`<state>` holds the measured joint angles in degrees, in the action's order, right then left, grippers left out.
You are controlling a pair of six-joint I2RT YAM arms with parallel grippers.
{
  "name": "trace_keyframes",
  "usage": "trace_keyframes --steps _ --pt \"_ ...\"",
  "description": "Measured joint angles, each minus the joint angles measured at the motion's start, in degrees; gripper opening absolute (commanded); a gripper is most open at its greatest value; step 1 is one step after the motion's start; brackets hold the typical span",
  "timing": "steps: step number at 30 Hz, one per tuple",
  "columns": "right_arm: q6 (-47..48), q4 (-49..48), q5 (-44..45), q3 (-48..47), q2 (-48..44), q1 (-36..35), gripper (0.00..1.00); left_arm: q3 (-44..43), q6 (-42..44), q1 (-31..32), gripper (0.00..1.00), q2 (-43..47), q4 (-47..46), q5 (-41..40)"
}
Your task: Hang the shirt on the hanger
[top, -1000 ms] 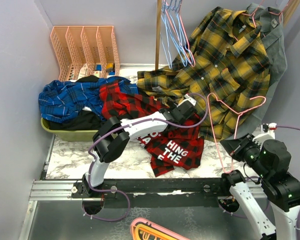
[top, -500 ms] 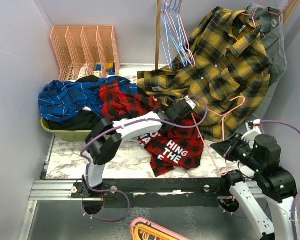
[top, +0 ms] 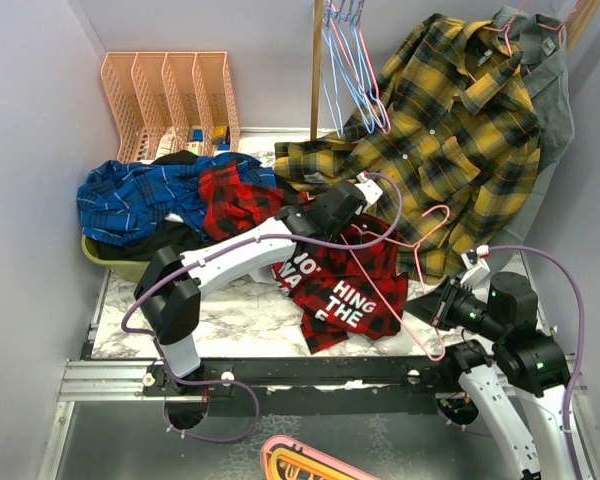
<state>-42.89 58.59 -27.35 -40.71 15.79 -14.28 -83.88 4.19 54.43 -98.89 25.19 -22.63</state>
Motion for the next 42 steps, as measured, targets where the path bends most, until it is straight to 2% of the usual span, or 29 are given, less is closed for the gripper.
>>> trace_keyframes --steps 5,15,21,32,42 --pt "-0.98 -5.95 -2.71 1.81 0.07 0.00 0.01 -1.25 0.04 -0.26 0.00 -0.02 0.98 0.13" --pt "-0.26 -16.11 -4.96 2.56 8.85 0.00 0.01 -11.19 -1.27 0.11 0.00 -2.34 5.22 4.11" --pt "-0.42 -24.96 -5.84 6.08 10.40 0.00 0.01 -10.14 -1.22 1.53 0.00 -2.32 5.97 5.55" --pt "-0.81 -44.57 -12.70 16.90 14.08 0.00 0.01 -10.75 0.52 4.33 0.00 -2.25 6.91 5.70" --pt "-1.95 -65.24 -15.08 21.38 24.98 0.00 0.01 -10.97 1.99 5.31 0.00 -0.83 7.08 5.66"
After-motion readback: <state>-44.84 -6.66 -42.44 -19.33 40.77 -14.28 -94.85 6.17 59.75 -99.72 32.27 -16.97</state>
